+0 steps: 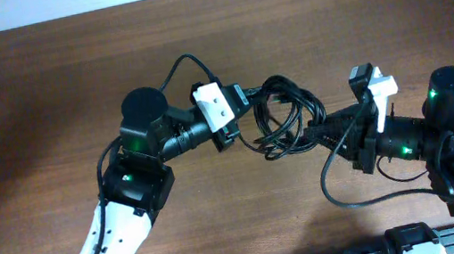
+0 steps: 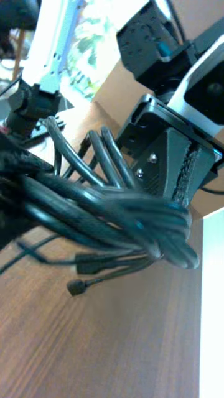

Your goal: Untangle cables

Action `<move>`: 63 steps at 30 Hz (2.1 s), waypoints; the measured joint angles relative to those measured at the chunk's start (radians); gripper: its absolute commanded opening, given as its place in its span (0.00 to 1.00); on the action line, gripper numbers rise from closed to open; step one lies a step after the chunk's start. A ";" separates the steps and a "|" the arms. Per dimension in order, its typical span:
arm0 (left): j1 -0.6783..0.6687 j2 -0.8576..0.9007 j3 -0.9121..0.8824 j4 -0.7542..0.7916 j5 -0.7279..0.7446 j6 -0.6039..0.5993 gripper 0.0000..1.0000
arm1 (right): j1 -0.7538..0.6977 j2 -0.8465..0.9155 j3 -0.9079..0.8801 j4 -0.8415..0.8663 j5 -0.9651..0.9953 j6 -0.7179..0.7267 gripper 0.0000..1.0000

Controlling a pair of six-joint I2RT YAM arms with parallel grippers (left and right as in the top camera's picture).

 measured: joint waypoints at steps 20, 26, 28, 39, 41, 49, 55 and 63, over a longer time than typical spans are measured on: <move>0.002 -0.021 0.000 -0.038 0.031 -0.029 0.99 | 0.000 0.000 0.000 0.001 0.092 0.000 0.04; 0.002 -0.114 0.000 -0.095 0.046 -0.029 0.99 | 0.000 0.000 0.000 -0.001 0.221 -0.001 0.04; 0.002 -0.147 0.000 -0.121 0.053 -0.029 0.99 | 0.000 0.000 0.000 0.006 0.247 -0.001 0.04; 0.002 -0.180 0.000 -0.215 0.114 -0.029 0.99 | 0.000 0.000 0.000 0.081 0.266 0.014 0.04; 0.002 -0.180 0.000 -0.215 0.122 -0.029 0.99 | 0.000 0.000 0.000 0.081 0.253 0.014 0.04; 0.002 -0.171 0.000 -0.215 0.134 -0.029 0.99 | 0.000 0.000 0.000 0.081 0.194 0.014 0.04; 0.002 -0.170 0.000 -0.215 0.140 -0.029 0.99 | 0.000 0.000 0.000 0.101 0.183 0.021 0.04; -0.028 -0.169 0.000 -0.214 0.141 -0.029 0.99 | 0.000 0.000 0.000 0.121 0.164 0.037 0.04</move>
